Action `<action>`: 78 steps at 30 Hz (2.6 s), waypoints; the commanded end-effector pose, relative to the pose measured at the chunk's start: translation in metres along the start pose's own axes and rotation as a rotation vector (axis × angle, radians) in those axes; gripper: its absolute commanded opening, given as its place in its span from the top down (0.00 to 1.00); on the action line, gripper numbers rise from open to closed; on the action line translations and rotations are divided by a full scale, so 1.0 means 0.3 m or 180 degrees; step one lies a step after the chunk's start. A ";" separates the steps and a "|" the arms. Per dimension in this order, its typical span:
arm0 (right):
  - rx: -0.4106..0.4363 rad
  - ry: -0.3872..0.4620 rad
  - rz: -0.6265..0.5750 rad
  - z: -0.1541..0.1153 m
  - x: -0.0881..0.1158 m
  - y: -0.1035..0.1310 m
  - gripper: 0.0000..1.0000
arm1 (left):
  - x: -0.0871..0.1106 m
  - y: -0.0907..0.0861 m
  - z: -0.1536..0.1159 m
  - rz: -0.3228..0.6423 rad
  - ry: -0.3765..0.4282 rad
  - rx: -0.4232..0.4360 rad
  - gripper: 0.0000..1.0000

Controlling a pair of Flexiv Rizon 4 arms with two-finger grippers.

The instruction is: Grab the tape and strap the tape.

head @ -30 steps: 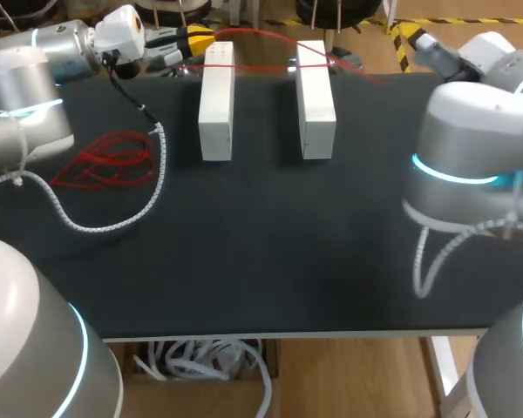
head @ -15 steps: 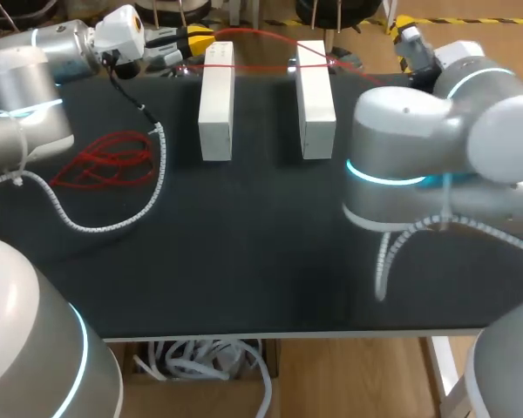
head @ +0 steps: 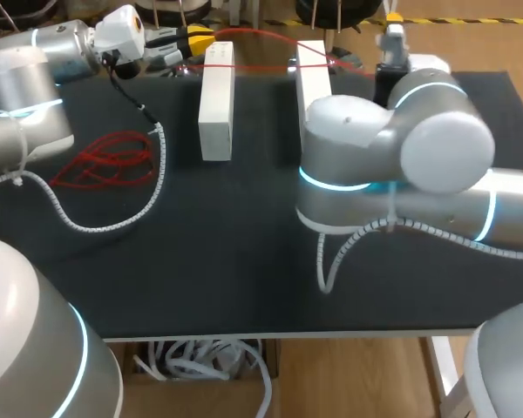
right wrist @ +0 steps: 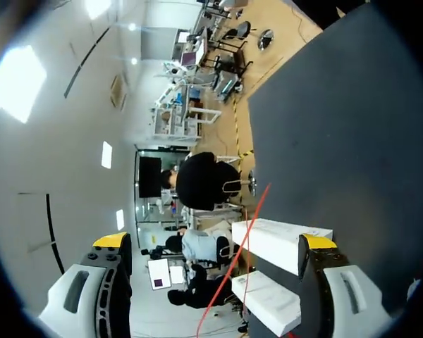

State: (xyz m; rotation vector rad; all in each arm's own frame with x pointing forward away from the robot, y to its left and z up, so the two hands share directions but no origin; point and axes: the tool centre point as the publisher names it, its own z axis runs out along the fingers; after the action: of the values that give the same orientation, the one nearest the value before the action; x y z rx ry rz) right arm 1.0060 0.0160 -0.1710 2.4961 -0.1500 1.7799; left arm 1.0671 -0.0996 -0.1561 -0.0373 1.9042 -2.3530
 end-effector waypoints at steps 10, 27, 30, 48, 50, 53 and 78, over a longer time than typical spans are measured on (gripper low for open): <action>0.0724 0.0315 -0.0024 0.152 -0.020 -0.061 0.00 | 0.002 0.001 0.000 0.0004 -0.0006 0.0000 1.00; 0.0528 0.0514 0.0464 0.293 -0.057 -0.145 0.00 | 0.002 0.001 0.000 0.0004 -0.0006 0.0000 1.00; 0.0461 0.0546 0.0498 0.306 -0.052 -0.142 0.07 | 0.002 0.001 0.000 0.0004 -0.0006 0.0000 1.00; 0.0356 0.0625 0.0541 0.326 -0.021 -0.048 0.39 | 0.002 0.001 0.000 0.0004 -0.0006 0.0000 1.00; 0.0351 0.0626 0.0538 0.326 -0.016 -0.039 0.41 | 0.002 0.001 0.000 0.0004 -0.0006 0.0000 1.00; 0.0353 0.0633 0.0527 0.325 -0.010 -0.023 0.41 | 0.002 0.001 0.000 0.0004 -0.0006 0.0000 1.00; 0.0410 0.0621 0.0410 0.307 -0.010 0.039 0.53 | 0.002 0.001 0.000 0.0004 -0.0006 0.0000 1.00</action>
State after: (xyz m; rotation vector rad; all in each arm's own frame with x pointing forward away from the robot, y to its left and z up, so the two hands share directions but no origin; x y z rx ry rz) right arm 1.0922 -0.0021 -0.2067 2.4126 -0.2044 2.1451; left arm 1.0671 -0.0996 -0.1561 -0.0373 1.9041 -2.3530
